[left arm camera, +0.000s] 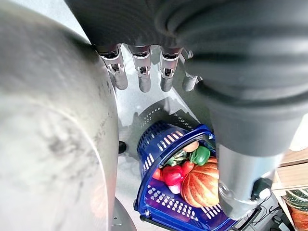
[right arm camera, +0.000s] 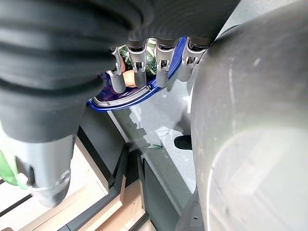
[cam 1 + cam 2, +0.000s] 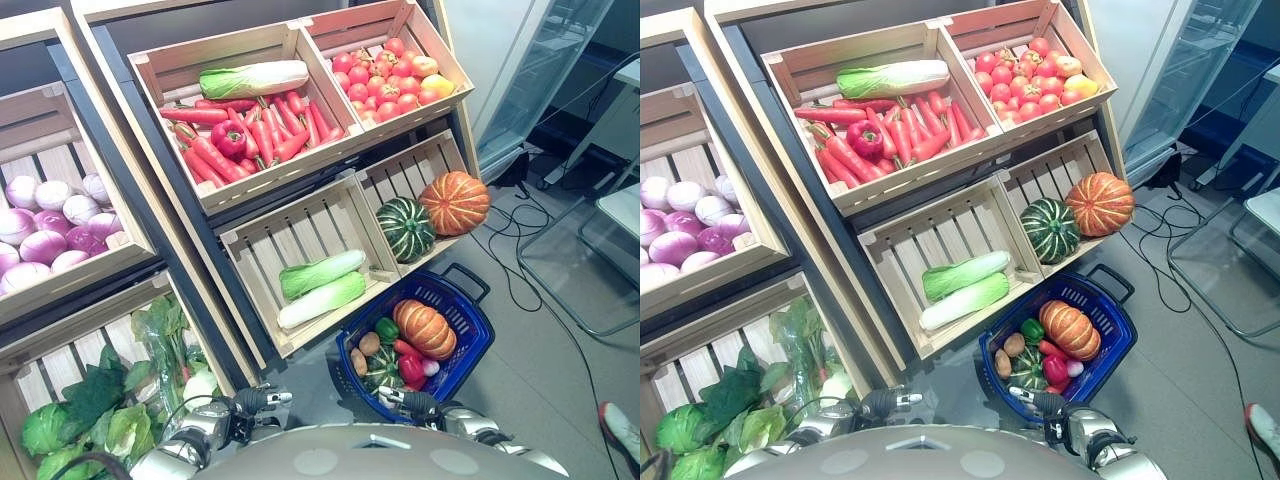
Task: Pick up fruits and vegetables into the basket
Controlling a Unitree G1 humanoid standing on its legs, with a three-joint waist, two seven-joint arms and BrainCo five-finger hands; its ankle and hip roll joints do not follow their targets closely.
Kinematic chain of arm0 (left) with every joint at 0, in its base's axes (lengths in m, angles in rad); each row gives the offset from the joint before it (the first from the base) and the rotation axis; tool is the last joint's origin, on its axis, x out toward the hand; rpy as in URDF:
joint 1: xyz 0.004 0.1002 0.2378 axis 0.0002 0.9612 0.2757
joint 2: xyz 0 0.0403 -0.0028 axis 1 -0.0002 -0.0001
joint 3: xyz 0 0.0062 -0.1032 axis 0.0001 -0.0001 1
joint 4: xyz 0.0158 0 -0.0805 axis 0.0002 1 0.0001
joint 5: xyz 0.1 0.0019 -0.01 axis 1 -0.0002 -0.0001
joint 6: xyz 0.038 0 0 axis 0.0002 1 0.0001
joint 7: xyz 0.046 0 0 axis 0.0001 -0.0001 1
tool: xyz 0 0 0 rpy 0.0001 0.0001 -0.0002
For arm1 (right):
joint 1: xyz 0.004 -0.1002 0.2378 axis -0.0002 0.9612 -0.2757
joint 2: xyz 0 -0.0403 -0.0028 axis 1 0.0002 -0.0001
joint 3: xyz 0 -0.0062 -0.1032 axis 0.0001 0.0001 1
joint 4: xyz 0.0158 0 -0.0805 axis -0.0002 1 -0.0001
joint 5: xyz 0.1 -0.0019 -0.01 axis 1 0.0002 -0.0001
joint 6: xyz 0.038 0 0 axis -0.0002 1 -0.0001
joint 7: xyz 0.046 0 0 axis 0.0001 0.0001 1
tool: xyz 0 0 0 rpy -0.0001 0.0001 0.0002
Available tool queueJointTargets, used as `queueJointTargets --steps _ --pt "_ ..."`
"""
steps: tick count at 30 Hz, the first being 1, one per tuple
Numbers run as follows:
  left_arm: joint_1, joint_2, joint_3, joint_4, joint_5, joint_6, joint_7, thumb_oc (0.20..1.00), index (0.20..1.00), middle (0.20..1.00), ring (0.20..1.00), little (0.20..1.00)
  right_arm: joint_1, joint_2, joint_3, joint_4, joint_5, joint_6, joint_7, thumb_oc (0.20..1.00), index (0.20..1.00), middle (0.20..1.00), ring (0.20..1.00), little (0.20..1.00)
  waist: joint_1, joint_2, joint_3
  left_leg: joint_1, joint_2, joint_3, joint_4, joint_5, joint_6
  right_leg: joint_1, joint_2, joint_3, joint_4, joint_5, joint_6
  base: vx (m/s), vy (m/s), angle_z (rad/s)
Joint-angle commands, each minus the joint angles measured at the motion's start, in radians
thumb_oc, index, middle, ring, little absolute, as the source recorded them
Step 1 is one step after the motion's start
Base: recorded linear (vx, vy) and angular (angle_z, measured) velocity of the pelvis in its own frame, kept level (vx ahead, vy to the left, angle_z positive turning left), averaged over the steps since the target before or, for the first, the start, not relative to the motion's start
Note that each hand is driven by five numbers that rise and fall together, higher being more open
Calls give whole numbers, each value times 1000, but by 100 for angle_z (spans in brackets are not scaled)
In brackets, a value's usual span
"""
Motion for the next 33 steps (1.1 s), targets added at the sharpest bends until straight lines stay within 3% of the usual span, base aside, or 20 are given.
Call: queueJointTargets --steps 1,4,6,9,11,15,17,21,28,31,33 --pt "-47 -44 -37 71 65 -101 23 1000 1000 1000 1000 1000 -24 34 35 52 16 -44 -1 1000 1000 1000 1000 1000 5 -19 69 52 -23 37 15 -128 36 -16 -35 -13 35 -4 48 40 -3 0" --pt "-55 -35 -71 44 97 -228 137 1000 1000 1000 1000 1000 -31 25 53 34 -21 -162 -75 1000 1000 1000 1000 1000 4 -18 67 52 -21 35 17 -128 33 -15 -35 -11 35 -6 48 46 -5 0" --pt "-61 -28 -83 29 113 -263 197 1000 1000 1000 1000 1000 -36 19 56 23 -8 -198 -110 1000 1000 1000 1000 1000 5 -17 67 51 -19 33 19 -127 31 -16 -35 -10 38 -6 49 17 -4 0" --pt "-82 -12 -98 -16 136 -353 329 1000 1000 1000 1000 1000 -55 8 41 -6 66 -277 -166 1000 1000 1000 1000 1000 -1 -12 70 48 -15 32 22 -122 24 -22 -32 -3 44 -4 50 25 1 0" --pt "-94 11 -95 -54 134 -425 387 1000 1000 1000 1000 1000 -64 -7 9 -18 109 -366 -182 1000 1000 1000 1000 1000 -2 -3 75 38 -16 34 24 -123 30 -35 -32 4 44 -5 49 -16 32 0" --pt "-59 110 -92 -263 188 -499 459 1000 1000 1000 1000 1000 -29 -53 -19 -223 164 -410 -241 1000 1000 1000 1000 1000 -3 2 103 24 -13 34 27 -116 31 -47 -34 2 44 1 44 -38 -3 3" --pt "-43 135 -89 -339 215 -496 476 1000 1000 1000 1000 1000 -14 -63 -19 -293 172 -405 -263 1000 1000 1000 1000 1000 -4 1 109 22 -12 34 28 -114 31 -49 -34 2 45 2 44 -5 -29 8" --pt "29 267 -38 -702 258 -463 524 1000 1000 1000 1000 1000 78 -111 -48 -645 160 -380 -382 1000 1000 1000 1000 1000 -16 1 135 10 0 34 30 -104 27 -65 -40 1 65 -2 42 26 -37 6" --pt "15 313 -16 -840 291 -516 607 1000 1000 1000 1000 1000 96 -132 -69 -786 132 -442 -505 1000 1000 1000 1000 1000 -30 23 181 -56 12 11 76 -97 27 -150 -55 6 193 -54 25 6 -5 2" --pt "-41 326 -42 -872 352 -524 680 1000 1000 1000 1000 1000 63 -159 -65 -838 121 -457 -572 1000 1000 1000 1000 1000 -40 37 230 -118 12 -1 121 -93 23 -225 -62 17 255 -70 15 -156 17 0" --pt "-127 345 -70 -893 353 -519 756 1000 1000 1000 1000 1000 13 -195 -53 -884 110 -467 -636 1000 1000 1000 1000 1000 -62 51 298 -188 8 2 179 -89 16 -308 -68 39 321 -84 6 -171 27 -3"
